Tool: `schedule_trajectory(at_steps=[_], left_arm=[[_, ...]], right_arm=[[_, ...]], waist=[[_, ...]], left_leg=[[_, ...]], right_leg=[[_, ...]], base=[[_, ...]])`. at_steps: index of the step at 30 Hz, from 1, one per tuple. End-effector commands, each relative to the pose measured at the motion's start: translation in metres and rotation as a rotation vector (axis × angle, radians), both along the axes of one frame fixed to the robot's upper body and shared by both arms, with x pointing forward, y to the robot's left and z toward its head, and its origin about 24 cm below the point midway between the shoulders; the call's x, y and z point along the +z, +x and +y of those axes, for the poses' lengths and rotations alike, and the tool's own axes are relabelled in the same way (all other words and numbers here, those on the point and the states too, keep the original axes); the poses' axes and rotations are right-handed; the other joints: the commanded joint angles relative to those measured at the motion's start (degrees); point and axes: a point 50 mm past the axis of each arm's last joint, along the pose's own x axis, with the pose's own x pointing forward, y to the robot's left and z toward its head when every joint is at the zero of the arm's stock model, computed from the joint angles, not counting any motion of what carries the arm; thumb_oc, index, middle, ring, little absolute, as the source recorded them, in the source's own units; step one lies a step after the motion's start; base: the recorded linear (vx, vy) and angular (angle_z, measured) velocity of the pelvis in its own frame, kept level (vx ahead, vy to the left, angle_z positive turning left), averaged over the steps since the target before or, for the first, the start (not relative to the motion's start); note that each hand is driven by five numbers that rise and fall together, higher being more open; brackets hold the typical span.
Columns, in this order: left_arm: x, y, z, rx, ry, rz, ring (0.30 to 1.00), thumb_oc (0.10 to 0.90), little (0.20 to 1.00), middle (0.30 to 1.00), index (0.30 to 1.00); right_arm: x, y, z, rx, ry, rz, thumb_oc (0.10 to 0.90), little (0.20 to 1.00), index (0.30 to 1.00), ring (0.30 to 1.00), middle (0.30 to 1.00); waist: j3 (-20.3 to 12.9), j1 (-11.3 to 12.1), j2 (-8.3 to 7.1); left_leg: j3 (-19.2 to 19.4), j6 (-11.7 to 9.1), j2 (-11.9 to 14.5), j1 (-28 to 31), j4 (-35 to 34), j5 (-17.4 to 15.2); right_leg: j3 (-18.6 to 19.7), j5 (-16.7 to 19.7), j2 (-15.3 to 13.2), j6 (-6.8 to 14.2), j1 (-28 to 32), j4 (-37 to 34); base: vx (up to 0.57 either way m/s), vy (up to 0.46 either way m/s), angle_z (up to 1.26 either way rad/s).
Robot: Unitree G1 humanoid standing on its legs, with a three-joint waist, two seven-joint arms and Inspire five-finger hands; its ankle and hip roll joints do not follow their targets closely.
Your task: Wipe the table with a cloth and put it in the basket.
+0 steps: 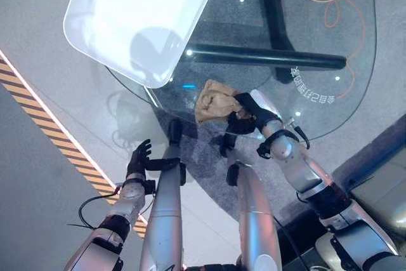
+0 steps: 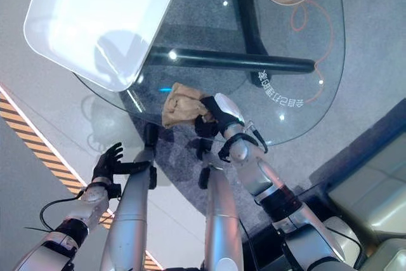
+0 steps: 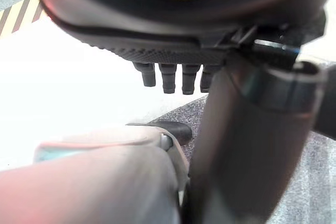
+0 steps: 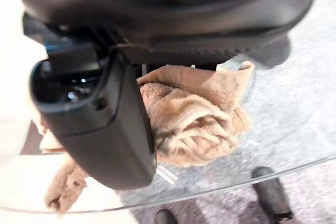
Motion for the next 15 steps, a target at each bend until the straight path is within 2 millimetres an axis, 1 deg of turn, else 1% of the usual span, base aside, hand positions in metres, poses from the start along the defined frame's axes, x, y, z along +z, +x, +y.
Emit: schedule_trajectory(at_steps=[1, 3, 7, 8, 11, 13, 14, 15], left_arm=[[-0.048, -0.056, -0.002, 0.057, -0.047, 0.157, 0.9, 0.8, 0.9, 0.9, 0.9], [-0.046, -0.056, -0.001, 0.115, -0.054, 0.12, 0.9, 0.8, 0.9, 0.9, 0.9], [-0.035, -0.053, 0.009, 0.29, -0.014, 0.019, 0.9, 0.8, 0.9, 0.9, 0.9], [-0.035, -0.053, 0.01, 0.296, -0.014, 0.016, 0.9, 0.8, 0.9, 0.9, 0.9], [-0.018, -0.048, 0.017, 0.417, 0.019, -0.104, 0.9, 0.8, 0.9, 0.9, 0.9], [-0.011, -0.045, 0.017, 0.43, 0.036, -0.155, 0.9, 0.8, 0.9, 0.9, 0.9], [-0.001, -0.038, 0.014, 0.422, 0.051, -0.207, 0.9, 0.8, 0.9, 0.9, 0.9], [0.003, -0.038, 0.012, 0.417, 0.056, -0.233, 0.9, 0.8, 0.9, 0.9, 0.9]], right_arm=[[-0.003, -0.02, -0.085, -0.272, -0.13, -0.06, 0.1, 0.2, 0.3, 0.3, 0.3], [0.004, -0.019, -0.082, -0.268, -0.111, -0.115, 0.1, 0.2, 0.3, 0.3, 0.3], [0.012, -0.02, -0.078, -0.273, -0.071, -0.207, 0.1, 0.2, 0.3, 0.3, 0.3], [0.012, -0.021, -0.078, -0.275, -0.069, -0.21, 0.1, 0.2, 0.3, 0.3, 0.3], [0.019, -0.022, -0.077, -0.296, -0.027, -0.297, 0.1, 0.2, 0.3, 0.3, 0.3], [0.023, -0.023, -0.075, -0.287, -0.002, -0.328, 0.1, 0.2, 0.3, 0.3, 0.3], [0.032, -0.024, -0.073, -0.275, 0.04, -0.375, 0.1, 0.2, 0.3, 0.3, 0.3], [0.034, -0.025, -0.071, -0.266, 0.055, -0.39, 0.1, 0.2, 0.3, 0.3, 0.3]], waist=[[0.06, -0.57, 3.71], [0.06, -0.58, 3.94], [0.06, -0.38, 4.28], [0.06, -0.37, 4.3], [0.06, 0.07, 4.68], [0.06, 0.24, 4.82], [0.06, 0.34, 4.88], [0.06, 0.43, 4.98]], left_leg=[[2.58, 2.9, -0.54, 3.46, -1.16, -4.11], [2.82, 2.91, -0.48, 4.1, -1.03, -4.32], [2.96, 2.81, -0.36, 5.18, -0.83, -4.64], [2.96, 2.8, -0.38, 5.21, -0.8, -4.67], [2.88, 2.71, -0.49, 6.14, -0.69, -5.02], [2.77, 2.64, -0.63, 6.34, -0.82, -4.86], [3.09, 2.79, -0.77, 4.85, -1.37, -2.96], [3.06, 2.76, -0.8, 5.13, -1.48, -2.95]], right_leg=[[0.08, 1.43, 4.67, -0.27, 0.47, 0.32], [0.12, 1.01, 4.67, -0.41, 1.07, 0.53], [0.12, 0.23, 4.39, -0.57, 1.95, 1.14], [0.14, 0.19, 4.39, -0.59, 1.98, 1.18], [-0.03, -0.58, 4.16, -0.71, 2.8, 1.66], [-0.2, -0.62, 4.0, -0.75, 3.14, 1.58], [-0.62, 0.88, 3.76, -1.26, 1.83, 1.02], [-0.64, 0.81, 3.74, -1.29, 2.09, 1.03]], base=[[-0.02, 0.004, -0.04], [-0.02, 0.008, -0.06], [-0.01, -0.001, -0.08], [-0.01, -0.001, -0.04], [0.0, 0.0, -0.01], [-0.04, -0.012, 0.0], [-0.08, -0.023, 0.0], [-0.08, -0.016, 0.01]])
